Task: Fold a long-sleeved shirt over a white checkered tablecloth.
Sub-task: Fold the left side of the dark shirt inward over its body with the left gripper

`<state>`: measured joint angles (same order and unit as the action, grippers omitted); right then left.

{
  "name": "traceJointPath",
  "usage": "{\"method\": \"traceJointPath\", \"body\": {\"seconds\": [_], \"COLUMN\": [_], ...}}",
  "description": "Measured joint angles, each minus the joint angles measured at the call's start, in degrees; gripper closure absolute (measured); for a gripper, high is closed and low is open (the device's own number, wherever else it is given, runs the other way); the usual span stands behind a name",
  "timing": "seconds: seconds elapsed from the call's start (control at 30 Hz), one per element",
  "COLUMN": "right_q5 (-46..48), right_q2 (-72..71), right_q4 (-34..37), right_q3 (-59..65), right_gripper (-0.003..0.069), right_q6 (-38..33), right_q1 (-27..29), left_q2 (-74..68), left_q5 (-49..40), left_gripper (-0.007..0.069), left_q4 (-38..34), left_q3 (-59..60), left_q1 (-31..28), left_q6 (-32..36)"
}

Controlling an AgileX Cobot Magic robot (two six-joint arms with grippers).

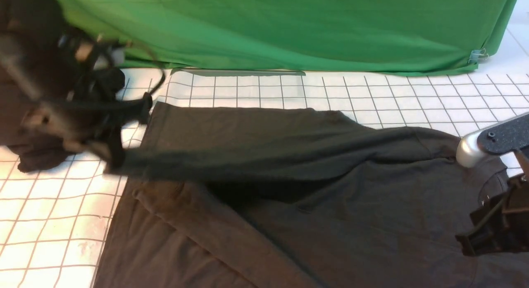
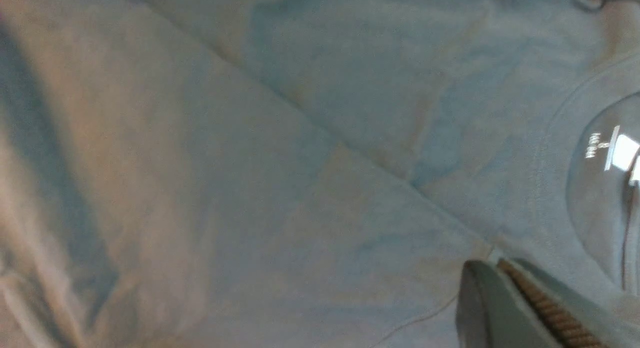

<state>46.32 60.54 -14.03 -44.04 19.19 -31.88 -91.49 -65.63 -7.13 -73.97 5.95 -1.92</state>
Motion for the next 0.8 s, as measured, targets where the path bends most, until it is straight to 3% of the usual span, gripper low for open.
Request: {"method": "traceJointPath", "body": {"seconds": [0.33,0.53,0.63,0.67,0.7,0.8], "right_q5": [-3.16,-3.27,-3.38,-3.51,-3.5,-3.52], "right_q2": [0.0,0.0,0.32,1.07,1.19,3.28], "right_q4": [3.75,3.86,3.86,3.51,3.39,3.38], "right_q3": [0.0,0.0,-0.04,-0.31,-0.31,-1.86], "right_gripper": [0.0648,0.0645,0.0638,0.0635,0.0635,0.0634], "right_q6": [-2.4,-3.21,-3.74,-3.74,-3.74,-3.87], "right_q1": [0.0,0.0,0.0,0.21,0.29,2.42], "left_q2": [8.26,8.38,8.39,8.39,8.39,8.39], "left_q5": [10.01,14.78,15.96,15.9,15.89,15.19], "left_gripper": [0.061,0.0594,0.0523,0.0455,0.0446,0.0324], "left_q4": [-2.73,-6.09,-7.04,-6.92,-6.92,-6.24], "left_q3": [22.96,27.16,27.55,27.55,27.55,27.55], "left_q1": [0.15,0.15,0.15,0.15,0.15,0.15], "left_q6": [-1.4,-1.74,-1.95,-1.48,-1.48,-1.04]}}
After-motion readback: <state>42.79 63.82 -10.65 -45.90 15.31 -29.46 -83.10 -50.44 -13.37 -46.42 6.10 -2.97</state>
